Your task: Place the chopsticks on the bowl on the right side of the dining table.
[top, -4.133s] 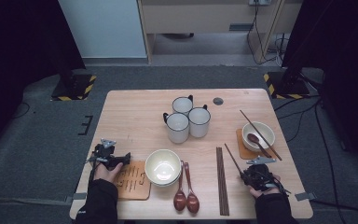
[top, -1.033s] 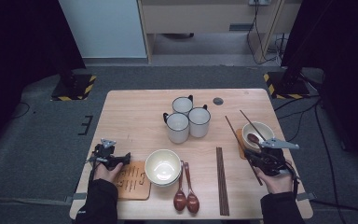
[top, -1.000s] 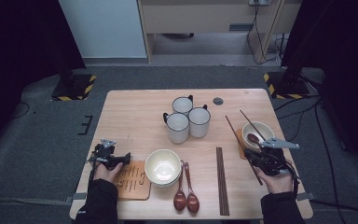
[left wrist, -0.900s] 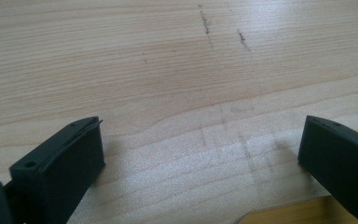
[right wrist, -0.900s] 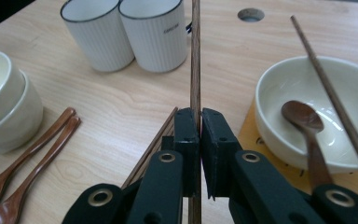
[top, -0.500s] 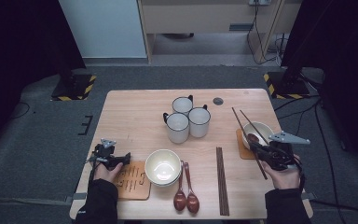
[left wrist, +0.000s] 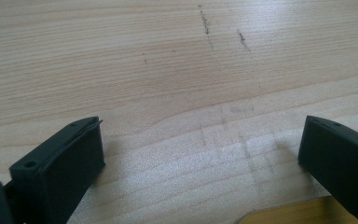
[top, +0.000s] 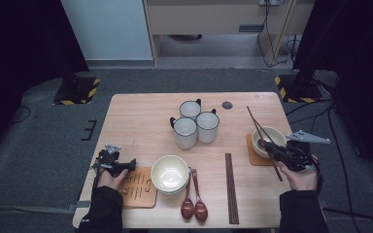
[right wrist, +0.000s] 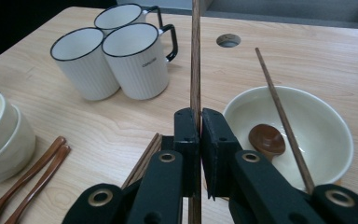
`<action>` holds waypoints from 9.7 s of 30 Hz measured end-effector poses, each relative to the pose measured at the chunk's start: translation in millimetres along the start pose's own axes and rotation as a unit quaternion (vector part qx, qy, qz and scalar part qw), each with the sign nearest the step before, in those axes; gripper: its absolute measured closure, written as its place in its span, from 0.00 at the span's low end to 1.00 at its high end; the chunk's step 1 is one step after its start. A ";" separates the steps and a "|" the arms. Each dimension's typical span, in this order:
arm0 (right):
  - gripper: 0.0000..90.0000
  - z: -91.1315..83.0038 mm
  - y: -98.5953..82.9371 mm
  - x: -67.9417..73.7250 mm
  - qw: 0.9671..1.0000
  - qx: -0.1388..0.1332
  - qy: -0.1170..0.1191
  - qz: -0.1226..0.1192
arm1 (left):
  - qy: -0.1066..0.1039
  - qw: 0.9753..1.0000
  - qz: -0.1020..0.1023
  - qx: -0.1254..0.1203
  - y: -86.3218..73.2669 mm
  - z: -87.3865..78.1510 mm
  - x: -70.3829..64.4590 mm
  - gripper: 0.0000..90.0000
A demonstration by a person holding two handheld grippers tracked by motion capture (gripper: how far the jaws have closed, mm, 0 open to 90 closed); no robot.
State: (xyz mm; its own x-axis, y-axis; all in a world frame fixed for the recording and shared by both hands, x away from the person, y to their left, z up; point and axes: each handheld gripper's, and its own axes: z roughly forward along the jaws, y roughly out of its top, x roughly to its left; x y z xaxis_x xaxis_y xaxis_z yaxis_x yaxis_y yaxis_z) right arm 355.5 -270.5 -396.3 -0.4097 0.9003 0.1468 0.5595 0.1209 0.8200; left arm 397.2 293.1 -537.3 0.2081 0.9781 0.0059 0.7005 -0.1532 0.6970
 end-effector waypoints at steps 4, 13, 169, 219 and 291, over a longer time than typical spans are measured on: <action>0.95 -0.6 1.0 -6.6 1.000 0.000 -0.002 0.003 | 0.000 1.000 0.000 0.000 0.0 0.0 0.0 0.00; 0.95 -6.6 6.7 -17.3 1.000 -0.009 -0.001 0.010 | 0.000 1.000 0.000 0.000 0.0 0.0 0.0 0.00; 0.79 75.7 -2.8 -93.3 0.991 0.116 -0.018 -0.070 | 0.000 1.000 0.000 0.000 0.0 0.0 0.2 0.00; 0.79 58.9 2.5 -84.9 0.994 0.086 -0.014 -0.071 | 0.000 1.000 0.000 0.000 0.0 0.0 0.2 0.00; 0.89 5.0 -63.5 -65.5 0.991 0.077 -0.107 0.029 | -0.001 1.000 0.000 0.000 0.0 0.0 0.2 0.00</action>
State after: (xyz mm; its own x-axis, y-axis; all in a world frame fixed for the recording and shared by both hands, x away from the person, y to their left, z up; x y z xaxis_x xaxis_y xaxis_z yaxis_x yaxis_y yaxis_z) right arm 350.3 -335.1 -460.7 -0.2217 0.9735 0.0569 0.6876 0.1147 0.7169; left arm 397.3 293.3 -537.2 0.2088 0.9780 0.0051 0.7003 -0.1531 0.6972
